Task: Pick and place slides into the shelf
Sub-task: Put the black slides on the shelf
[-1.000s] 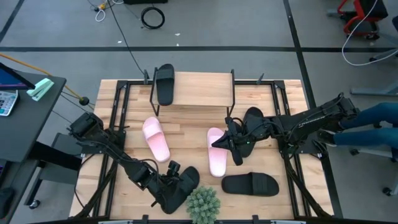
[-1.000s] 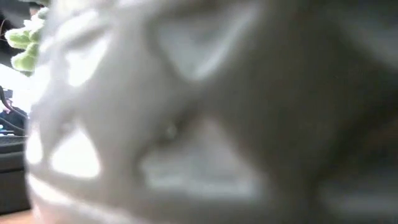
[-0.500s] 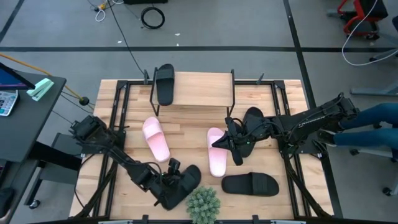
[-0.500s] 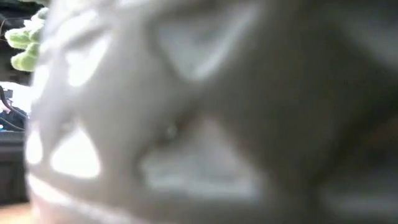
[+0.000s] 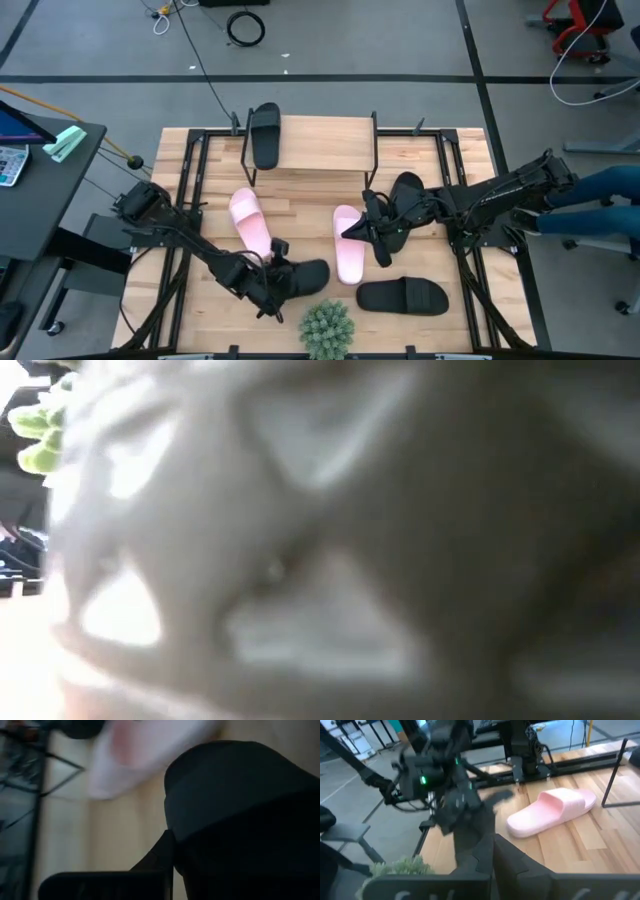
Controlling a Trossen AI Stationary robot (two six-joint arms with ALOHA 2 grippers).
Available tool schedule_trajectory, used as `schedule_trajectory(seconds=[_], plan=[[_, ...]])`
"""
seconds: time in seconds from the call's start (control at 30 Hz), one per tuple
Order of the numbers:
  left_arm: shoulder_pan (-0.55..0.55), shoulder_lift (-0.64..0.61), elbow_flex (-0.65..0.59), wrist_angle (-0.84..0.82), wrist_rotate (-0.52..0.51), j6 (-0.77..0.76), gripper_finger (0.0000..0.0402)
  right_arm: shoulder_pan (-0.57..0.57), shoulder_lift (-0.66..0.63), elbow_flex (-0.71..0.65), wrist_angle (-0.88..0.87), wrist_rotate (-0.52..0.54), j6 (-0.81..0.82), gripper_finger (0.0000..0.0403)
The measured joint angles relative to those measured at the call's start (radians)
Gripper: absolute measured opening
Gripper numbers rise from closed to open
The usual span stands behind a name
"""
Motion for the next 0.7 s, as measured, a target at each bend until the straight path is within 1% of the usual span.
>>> schedule_trajectory(seconds=[0.07,0.17,0.23,0.33,0.43,0.5,0.6,0.7], plan=[[-0.007,-0.025,0.054,-0.111,-0.053,-0.069,0.002,0.005,0.0,0.0,-0.022,0.0,0.0,0.0014],[-0.009,-0.046,0.161,-0.346,-0.086,-0.16,0.0012,0.012,0.0,0.0,-0.042,0.0,-0.001,0.0014],[-0.002,-0.047,0.247,-0.477,-0.123,-0.198,0.0012,0.012,0.0,0.0,-0.045,0.0,-0.001,0.0014],[0.027,-0.047,0.376,-0.654,-0.217,-0.223,0.0019,0.01,0.0,0.0,-0.045,0.0,-0.001,0.0014],[0.09,-0.047,0.486,-0.757,-0.241,-0.219,0.0015,0.009,0.0,0.0,-0.045,0.0,-0.001,0.0014],[0.139,-0.047,0.565,-0.799,-0.275,-0.215,0.0012,0.009,0.0,0.0,-0.046,0.0,-0.001,0.0014],[0.232,-0.047,0.66,-0.815,-0.306,-0.164,0.0012,0.009,0.0,0.0,-0.046,0.0,-0.001,0.0014],[0.348,-0.047,0.734,-0.806,-0.318,-0.125,0.0018,0.009,0.0,0.0,-0.046,0.0,-0.001,0.0014]])
